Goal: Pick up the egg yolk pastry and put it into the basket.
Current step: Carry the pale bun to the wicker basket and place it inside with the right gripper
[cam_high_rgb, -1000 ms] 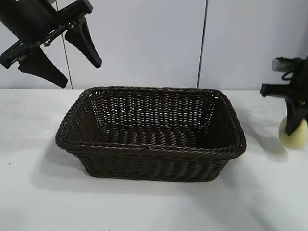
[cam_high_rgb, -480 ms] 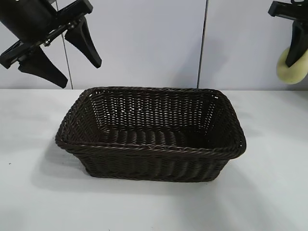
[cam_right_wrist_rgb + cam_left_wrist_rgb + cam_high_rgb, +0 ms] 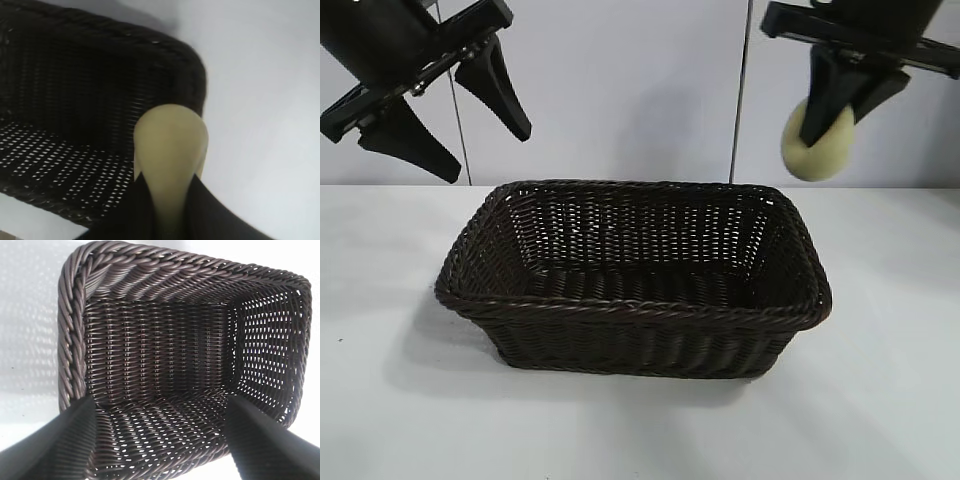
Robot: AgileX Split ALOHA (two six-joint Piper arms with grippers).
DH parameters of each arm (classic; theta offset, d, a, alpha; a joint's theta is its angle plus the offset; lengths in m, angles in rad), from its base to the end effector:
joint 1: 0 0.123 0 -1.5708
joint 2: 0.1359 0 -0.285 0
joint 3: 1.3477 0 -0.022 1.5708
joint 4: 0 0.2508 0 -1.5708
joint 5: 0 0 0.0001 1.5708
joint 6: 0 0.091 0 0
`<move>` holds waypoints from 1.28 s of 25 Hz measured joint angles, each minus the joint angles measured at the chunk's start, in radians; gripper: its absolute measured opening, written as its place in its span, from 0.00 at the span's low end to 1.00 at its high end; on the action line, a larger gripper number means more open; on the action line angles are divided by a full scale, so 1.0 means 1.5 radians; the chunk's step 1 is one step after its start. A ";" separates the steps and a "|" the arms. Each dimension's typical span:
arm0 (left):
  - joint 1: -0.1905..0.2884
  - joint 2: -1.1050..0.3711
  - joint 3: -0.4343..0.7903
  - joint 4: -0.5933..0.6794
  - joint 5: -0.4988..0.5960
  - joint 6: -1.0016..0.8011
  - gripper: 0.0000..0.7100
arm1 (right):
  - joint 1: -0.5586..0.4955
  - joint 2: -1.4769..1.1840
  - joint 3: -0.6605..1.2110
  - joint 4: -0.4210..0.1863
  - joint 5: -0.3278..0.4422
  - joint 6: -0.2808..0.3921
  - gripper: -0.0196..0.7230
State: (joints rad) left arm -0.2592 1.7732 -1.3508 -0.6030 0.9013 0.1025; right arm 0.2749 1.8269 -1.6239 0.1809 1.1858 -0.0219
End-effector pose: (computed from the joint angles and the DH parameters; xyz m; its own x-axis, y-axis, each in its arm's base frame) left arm 0.3497 -0.1346 0.2560 -0.9603 -0.0204 -0.2784 0.1297 0.8505 -0.5098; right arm 0.3662 0.1191 0.2929 -0.9398 -0.2173 -0.2637 -0.2677 0.9479 0.1730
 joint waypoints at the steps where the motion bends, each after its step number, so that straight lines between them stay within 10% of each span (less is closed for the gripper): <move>1: 0.000 0.000 0.000 0.000 0.000 0.000 0.74 | 0.018 0.000 0.000 0.001 -0.005 0.003 0.13; 23: 0.000 0.000 0.000 0.000 0.001 0.000 0.74 | 0.158 0.150 0.000 0.001 -0.127 0.044 0.13; 32: 0.000 0.000 0.000 0.000 0.003 0.000 0.74 | 0.158 0.160 0.000 0.001 -0.128 0.042 0.38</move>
State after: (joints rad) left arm -0.2592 1.7732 -1.3508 -0.6038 0.9061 0.1025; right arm 0.5126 2.0672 -1.6242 0.1830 0.9943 0.0412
